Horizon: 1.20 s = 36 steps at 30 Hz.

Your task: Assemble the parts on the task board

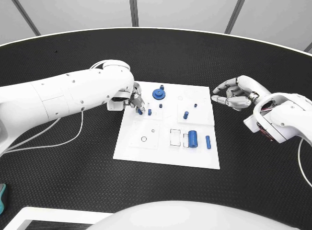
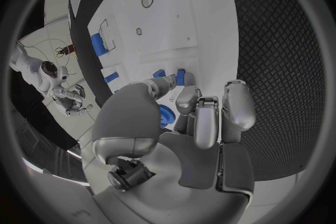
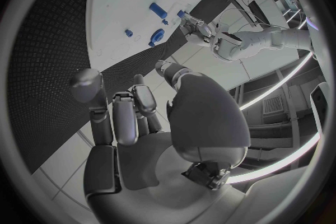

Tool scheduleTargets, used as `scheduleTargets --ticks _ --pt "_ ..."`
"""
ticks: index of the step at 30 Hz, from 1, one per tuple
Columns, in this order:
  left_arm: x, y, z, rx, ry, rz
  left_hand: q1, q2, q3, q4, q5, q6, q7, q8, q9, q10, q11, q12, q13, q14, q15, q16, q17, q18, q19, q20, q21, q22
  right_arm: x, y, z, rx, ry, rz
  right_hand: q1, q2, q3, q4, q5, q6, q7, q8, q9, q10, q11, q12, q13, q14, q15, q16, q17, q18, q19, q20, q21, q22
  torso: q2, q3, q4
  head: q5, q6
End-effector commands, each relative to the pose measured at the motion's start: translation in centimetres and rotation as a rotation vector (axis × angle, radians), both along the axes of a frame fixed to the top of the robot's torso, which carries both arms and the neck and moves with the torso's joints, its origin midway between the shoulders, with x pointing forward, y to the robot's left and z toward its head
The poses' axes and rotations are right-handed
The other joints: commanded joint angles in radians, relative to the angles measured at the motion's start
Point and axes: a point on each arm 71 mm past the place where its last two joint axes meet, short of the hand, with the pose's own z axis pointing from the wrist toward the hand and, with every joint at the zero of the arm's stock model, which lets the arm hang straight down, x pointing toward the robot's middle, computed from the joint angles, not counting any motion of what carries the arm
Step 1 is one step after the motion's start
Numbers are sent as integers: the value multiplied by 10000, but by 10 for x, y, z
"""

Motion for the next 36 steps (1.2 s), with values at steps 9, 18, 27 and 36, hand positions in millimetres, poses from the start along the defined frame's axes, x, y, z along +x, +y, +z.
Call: scheduleTargets --ticks 9,18,27,36 --pt "-1 -1 -3 -1 55 -22 128 50 215 -258 30 140 -205 26 24 12 -39 -66 -5 1078 -65 31 2634 -144 15 -36 17 0 0 0 0 1 5 -3 7 -21 -16 50 52 -57 19 51 -9 12 -24 19 -11 597 -92 -15 862 171 47 -29 -34 -9 17 2 -5 -14 -41" --pt "-1 -1 -8 11 136 26 126 49 225 -261 30 142 -202 22 28 10 -37 -73 -13 1078 -64 31 2634 -142 12 -38 12 -6 0 0 0 -1 9 -8 7 -21 -16 50 52 -57 19 51 -9 12 -24 19 -11 597 -92 -15 862 171 47 -29 -34 -9 20 -8 -2 -37 -81" --pt "0 0 -10 18 97 146 95 74 234 -224 30 152 -193 19 35 7 -30 -83 -24 1078 -60 31 2634 -139 3 -39 3 -20 -1 -1 0 0 9 -7 7 -21 -16 50 52 -57 19 51 -9 12 -24 19 -11 597 -92 -15 862 171 47 -29 -34 -9 12 -4 -2 -52 -96" --pt "1 3 -11 134 129 334 -649 -421 -349 333 26 183 -162 -73 52 -100 18 -170 -159 1034 -11 -21 2508 -117 -65 -22 -76 -126 -1 -1 0 -1 10 -21 6 -23 -18 53 54 -66 20 58 -16 7 -23 15 -16 596 -92 -22 855 172 46 -29 -47 -12 2 8 -2 -73 -120"
